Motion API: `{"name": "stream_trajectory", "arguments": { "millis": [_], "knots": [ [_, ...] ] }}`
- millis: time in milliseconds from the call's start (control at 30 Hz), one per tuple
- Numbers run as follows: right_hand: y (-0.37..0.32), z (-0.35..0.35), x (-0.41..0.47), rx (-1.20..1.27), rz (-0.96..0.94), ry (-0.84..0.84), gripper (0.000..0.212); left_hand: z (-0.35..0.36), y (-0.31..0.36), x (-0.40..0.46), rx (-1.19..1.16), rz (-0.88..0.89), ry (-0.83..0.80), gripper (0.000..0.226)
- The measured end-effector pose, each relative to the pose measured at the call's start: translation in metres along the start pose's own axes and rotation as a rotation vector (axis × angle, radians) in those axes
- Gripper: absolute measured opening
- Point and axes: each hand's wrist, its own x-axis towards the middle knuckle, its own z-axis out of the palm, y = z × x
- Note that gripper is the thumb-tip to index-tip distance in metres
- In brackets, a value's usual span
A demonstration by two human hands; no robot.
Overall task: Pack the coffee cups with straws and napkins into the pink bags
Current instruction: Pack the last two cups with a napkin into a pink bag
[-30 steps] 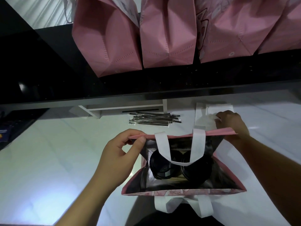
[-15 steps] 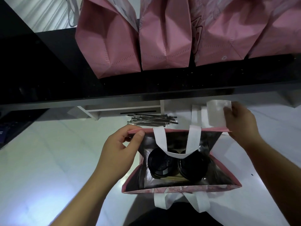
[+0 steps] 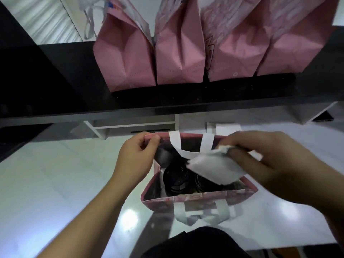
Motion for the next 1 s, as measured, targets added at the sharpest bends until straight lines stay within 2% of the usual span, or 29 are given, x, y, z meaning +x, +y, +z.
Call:
{"name": "stream_trajectory", "arguments": {
  "millis": [67, 167, 267, 333, 433, 500, 633, 700, 733, 833, 1000],
  "knots": [
    [-0.010, 0.026, 0.009, -0.229, -0.006, -0.180, 0.026, 0.002, 0.000, 0.001, -0.004, 0.003, -0.004, 0.022],
    [-0.011, 0.072, 0.020, -0.382, 0.030, -0.239, 0.021, 0.003, 0.001, 0.003, 0.014, 0.010, -0.019, 0.022],
    [-0.003, 0.097, 0.036, -0.452, 0.115, -0.224, 0.027, 0.004, 0.001, 0.003, -0.003, 0.008, -0.026, 0.022],
    [0.005, 0.101, 0.046, -0.499, 0.168, -0.142, 0.032, 0.003, 0.000, 0.003, 0.000, -0.001, -0.037, 0.022],
    [0.007, 0.101, 0.050, -0.553, 0.138, -0.013, 0.034, 0.001, -0.001, 0.004, 0.013, -0.004, -0.042, 0.022],
    [0.005, 0.107, 0.047, -0.581, 0.070, -0.075, 0.036, 0.001, -0.001, 0.004, 0.010, -0.002, -0.048, 0.021],
    [0.002, 0.128, 0.046, -0.593, 0.032, -0.405, 0.032, 0.003, 0.001, 0.004, -0.002, -0.005, -0.053, 0.021],
    [0.005, 0.134, 0.047, -0.587, 0.050, -0.476, 0.023, 0.002, 0.003, 0.002, 0.002, -0.002, -0.060, 0.022],
    [0.007, 0.134, 0.048, -0.558, 0.056, -0.477, 0.021, 0.002, 0.004, 0.002, 0.004, 0.000, -0.066, 0.022],
    [0.005, 0.125, 0.046, -0.437, 0.050, -0.417, 0.034, 0.001, 0.007, -0.001, 0.009, -0.005, -0.089, 0.022],
    [0.000, 0.086, 0.026, -0.164, 0.095, -0.272, 0.032, -0.006, 0.006, -0.007, -0.042, -0.039, -0.116, 0.019]
  ]
}}
